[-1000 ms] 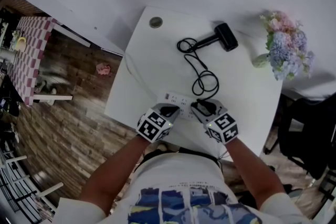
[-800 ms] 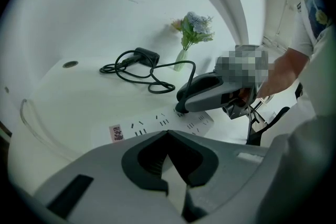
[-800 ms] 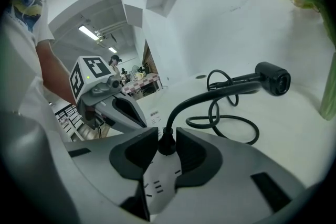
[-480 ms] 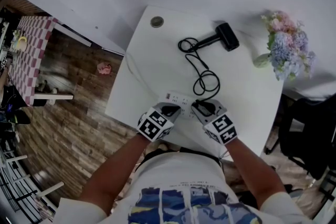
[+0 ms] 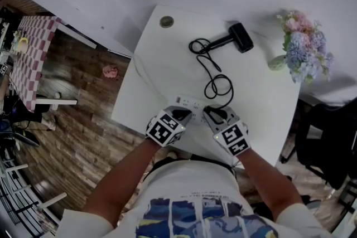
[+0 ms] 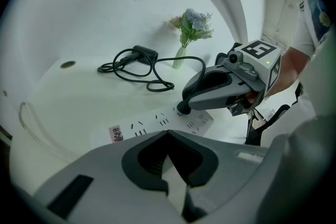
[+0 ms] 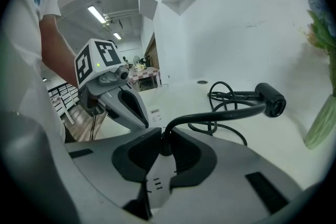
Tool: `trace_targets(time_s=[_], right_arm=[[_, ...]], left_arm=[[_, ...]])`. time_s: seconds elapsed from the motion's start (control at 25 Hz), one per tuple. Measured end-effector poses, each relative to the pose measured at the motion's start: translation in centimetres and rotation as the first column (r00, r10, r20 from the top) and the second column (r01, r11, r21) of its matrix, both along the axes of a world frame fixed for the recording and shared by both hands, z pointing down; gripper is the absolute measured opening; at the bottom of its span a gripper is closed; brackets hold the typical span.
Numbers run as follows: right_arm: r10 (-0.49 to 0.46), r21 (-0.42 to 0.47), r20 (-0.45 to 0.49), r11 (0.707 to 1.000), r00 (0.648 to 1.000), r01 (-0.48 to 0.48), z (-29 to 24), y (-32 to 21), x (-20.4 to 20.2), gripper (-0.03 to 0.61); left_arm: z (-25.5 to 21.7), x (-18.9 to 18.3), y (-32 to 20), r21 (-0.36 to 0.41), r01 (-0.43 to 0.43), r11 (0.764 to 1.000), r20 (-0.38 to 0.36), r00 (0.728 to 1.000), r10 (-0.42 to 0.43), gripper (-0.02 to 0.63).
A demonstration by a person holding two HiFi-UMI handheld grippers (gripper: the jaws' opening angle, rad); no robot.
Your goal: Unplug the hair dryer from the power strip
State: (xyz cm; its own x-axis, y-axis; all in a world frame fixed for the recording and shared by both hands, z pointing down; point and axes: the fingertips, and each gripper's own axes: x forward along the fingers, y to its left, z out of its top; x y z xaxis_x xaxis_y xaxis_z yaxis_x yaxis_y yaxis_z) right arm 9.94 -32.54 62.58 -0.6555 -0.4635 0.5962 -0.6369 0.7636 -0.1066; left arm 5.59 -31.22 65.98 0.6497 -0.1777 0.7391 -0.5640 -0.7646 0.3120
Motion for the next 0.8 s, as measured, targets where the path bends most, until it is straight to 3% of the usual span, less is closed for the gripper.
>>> trace_targets(time_s=[0.28,0.52,0.8], right_arm=[[-0.036,0.088,0.009,0.996,0.999,0.035,-3.5,-1.3,-1.3,0.054],[-0.017,0.039,0.051,0.999,0.999,0.015,-4.2,-2.0,-0.4,0.057],[0.035,0.025,0.077,0.999,0.996,-0.037,-5.0,-2.3,1.1,0.058]], left_arm=[[0.1,0.0,-0.1,0.002,-0.005,1.000,0.008,1.000,0.005,0.002],[0.1,-0.1,0.1,0.027,0.023,0.999,0.014,1.000,-0.023,0.002],[-0.7,-0.8,0.2,0.017,0.080,0.997,-0.039,0.996,-0.079,0.002]])
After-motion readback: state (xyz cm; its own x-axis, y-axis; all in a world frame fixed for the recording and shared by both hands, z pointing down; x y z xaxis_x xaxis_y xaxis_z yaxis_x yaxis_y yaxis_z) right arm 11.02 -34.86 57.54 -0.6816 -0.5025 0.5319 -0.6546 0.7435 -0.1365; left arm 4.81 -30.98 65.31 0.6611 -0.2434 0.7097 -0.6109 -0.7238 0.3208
